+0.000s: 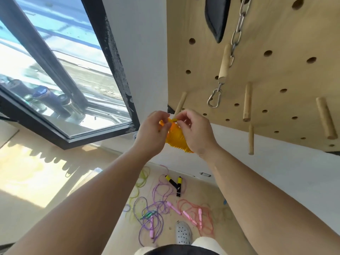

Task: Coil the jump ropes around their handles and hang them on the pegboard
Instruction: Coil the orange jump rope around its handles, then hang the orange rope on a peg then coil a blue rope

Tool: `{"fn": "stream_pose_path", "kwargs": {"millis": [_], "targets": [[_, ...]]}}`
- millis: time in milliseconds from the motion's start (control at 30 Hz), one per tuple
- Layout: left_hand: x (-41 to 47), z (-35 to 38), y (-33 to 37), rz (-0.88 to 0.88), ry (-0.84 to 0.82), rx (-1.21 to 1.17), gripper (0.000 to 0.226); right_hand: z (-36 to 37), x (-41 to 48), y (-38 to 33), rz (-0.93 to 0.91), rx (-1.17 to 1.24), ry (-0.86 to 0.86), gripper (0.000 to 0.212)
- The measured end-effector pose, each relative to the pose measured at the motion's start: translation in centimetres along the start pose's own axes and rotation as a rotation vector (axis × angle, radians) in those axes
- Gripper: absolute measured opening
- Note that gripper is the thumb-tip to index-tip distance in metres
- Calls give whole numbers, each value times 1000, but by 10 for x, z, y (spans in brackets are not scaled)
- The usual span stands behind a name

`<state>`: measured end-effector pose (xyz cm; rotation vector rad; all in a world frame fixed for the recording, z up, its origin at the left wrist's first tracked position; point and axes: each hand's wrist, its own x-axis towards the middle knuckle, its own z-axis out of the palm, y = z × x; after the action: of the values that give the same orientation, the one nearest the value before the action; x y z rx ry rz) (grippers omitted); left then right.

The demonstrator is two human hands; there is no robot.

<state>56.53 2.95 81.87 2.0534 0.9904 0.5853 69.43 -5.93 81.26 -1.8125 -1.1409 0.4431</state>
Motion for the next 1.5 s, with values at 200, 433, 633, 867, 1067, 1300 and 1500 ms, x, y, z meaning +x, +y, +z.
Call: {"fn": "stream_pose_path", "kwargs": {"millis": [200,433,633,867,1067,1300,1500], "targets": [[19,1,-10,92,-71,-10,12,-1,11,9,-19,37,34,13],[44,-7,-20,168,-188,-5,11,-3,30,23,-10,80,68,10],[68,-3,-12,238,-148,138,9,-6,50,27,-19,-5,154,11],[94,17,1,70,115,107,8,7,66,28,168,-82,328,13],[73,19,-3,1,155,87,14,0,48,24,128,-109,255,5],[-11,2,-46,-128,96,28,36,-7,-48,39,153,-209,197,21],[-111,-8,-85,-180,-135,-27,39,-2,-171,51,433,-154,217,9]]}}
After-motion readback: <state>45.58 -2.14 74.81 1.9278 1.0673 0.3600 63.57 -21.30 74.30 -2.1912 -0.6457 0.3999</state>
